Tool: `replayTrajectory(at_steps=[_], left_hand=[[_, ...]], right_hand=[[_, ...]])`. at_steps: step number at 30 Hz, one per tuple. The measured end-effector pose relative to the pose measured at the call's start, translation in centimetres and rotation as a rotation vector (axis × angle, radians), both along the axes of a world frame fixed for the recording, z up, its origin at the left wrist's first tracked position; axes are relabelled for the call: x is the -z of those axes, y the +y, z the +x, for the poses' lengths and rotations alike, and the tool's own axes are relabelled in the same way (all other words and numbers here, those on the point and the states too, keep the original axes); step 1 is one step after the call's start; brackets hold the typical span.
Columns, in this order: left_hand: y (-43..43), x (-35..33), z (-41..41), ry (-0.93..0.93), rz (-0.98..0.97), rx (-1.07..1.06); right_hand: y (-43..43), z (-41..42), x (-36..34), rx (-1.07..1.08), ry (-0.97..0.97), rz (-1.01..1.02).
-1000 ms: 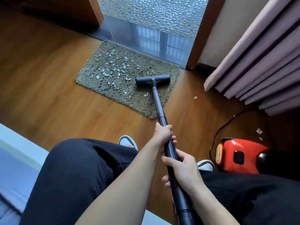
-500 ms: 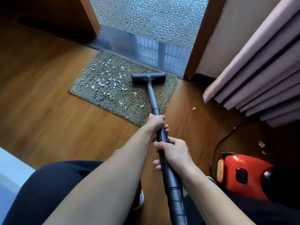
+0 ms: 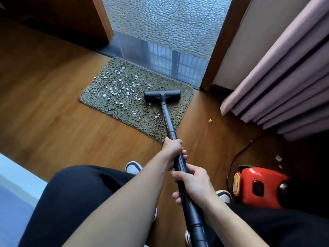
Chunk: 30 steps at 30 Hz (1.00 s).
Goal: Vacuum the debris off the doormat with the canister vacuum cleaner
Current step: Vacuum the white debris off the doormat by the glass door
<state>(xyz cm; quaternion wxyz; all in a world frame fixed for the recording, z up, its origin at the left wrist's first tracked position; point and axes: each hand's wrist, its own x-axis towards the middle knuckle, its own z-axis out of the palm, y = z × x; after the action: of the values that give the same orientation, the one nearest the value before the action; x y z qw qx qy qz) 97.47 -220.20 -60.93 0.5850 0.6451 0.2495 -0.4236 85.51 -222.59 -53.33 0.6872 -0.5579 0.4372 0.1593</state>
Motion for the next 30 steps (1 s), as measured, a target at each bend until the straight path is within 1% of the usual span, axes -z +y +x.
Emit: replayTrajectory(at_steps=[7,14,20,30], left_hand=[[2.9,-0.4,-6.5,0.023,-0.01,-0.024],[5.5,-0.8,-9.4,0.019,0.011,-0.062],[6.4,-0.2,-7.7,0.02,0.018,-0.096],[5.5,0.5,-1.2,0.017,0.031,-0.096]], right_hand=[[2.3,-6.1,-1.2,-0.089,0.01,-0.046],[4.3,-8.7,-1.9,-0.155,0.012,-0.07],[4.9,-7.0,-1.4,-0.182,-0.009,-0.069],[4.2,-0.9,0.1,-0.157,-0.024,-0.043]])
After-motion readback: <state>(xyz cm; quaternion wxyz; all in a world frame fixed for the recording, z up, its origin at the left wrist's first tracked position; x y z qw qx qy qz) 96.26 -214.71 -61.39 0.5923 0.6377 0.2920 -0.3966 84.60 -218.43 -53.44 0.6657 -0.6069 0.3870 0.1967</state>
